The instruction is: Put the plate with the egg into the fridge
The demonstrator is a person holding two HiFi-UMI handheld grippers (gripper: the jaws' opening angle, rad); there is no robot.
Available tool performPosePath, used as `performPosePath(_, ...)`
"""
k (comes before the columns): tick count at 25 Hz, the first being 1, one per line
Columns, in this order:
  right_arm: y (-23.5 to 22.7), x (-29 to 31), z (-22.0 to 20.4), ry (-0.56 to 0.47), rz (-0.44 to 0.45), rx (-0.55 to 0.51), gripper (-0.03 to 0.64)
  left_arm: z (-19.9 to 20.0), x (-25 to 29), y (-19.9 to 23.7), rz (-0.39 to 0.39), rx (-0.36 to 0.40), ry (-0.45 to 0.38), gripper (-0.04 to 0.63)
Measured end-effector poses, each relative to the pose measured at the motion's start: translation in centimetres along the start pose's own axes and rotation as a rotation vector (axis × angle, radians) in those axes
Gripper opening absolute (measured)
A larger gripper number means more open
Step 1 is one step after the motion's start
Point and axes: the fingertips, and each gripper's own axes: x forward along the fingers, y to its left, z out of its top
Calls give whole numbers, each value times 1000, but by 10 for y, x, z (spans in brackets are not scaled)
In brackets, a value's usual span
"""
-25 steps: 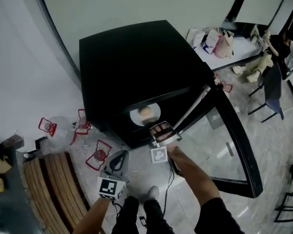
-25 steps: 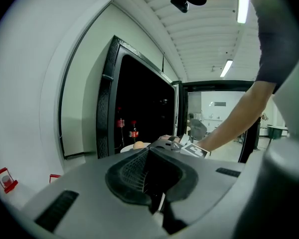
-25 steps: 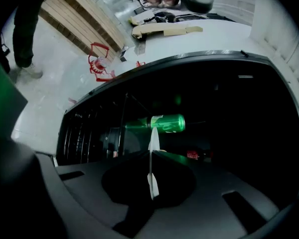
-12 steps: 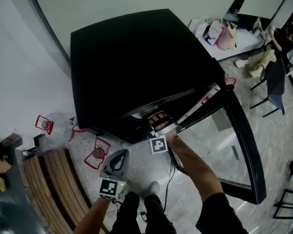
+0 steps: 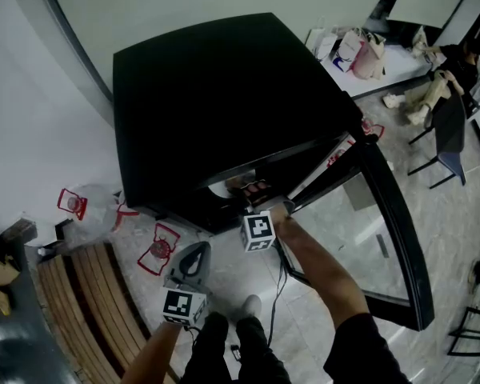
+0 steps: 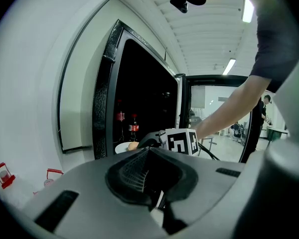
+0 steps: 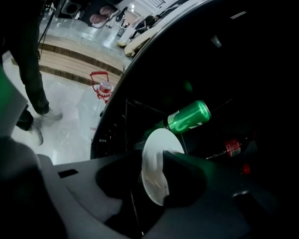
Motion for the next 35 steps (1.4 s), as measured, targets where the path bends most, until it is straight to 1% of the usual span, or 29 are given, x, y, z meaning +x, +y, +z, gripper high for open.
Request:
performPosePath(3, 8, -5, 3, -11, 41, 28, 129, 1, -3, -1, 1, 0, -1, 9)
performPosePath(5, 8, -12, 8, -29, 65, 88, 129, 4, -6, -1, 4, -1, -1, 9)
performPosePath(6, 4, -19, 11, -48, 55, 134, 129, 6, -7, -1, 7, 1, -5, 9)
performPosePath(7, -3, -27, 15, -74, 29, 204, 129, 8, -9, -2, 11, 0, -11, 9)
performPosePath(8, -10, -37, 19, -108, -7, 304, 129, 10, -11, -3, 15, -4, -17, 9)
performPosePath(11, -34, -84, 39, -253, -127, 678, 127, 21, -19, -6, 17, -15, -33, 9)
performPosePath(13, -48, -130, 58, -358, -192, 891, 126, 35, -25, -12, 3, -7, -46, 9)
performPosePath(15, -56, -183, 78, -433, -243, 1054, 126, 53, -34, -25, -24, 3, -62, 9)
performPosePath(17, -57, -234, 91, -486, -315, 1160, 126, 74, -47, -41, -60, 17, -86, 9)
performPosePath(19, -55, -283, 102, -506, -386, 1238, 126, 96, -61, -60, -107, 32, -112, 9)
performPosePath(21, -49, -331, 114, -494, -442, 1291, 127, 114, -77, -82, -162, 51, -135, 9)
performPosePath(24, -29, -390, 118, -472, -551, 1303, 127, 129, -99, -119, -243, 88, -163, 9)
performPosePath(26, -10, -425, 109, -439, -622, 1327, 127, 135, -109, -147, -291, 110, -174, 9)
performPosePath(29, 29, -482, 75, -358, -743, 1373, 127, 143, -123, -190, -343, 109, -187, 9)
performPosePath(31, 60, -522, 35, -280, -829, 1389, 129, 139, -127, -216, -370, 131, -177, 9)
performPosePath(33, 85, -557, -6, -186, -874, 1406, 134, 136, -130, -239, -380, 137, -171, 9)
performPosePath(35, 100, -583, -41, -120, -880, 1421, 173, 136, -133, -260, -376, 134, -163, 9)
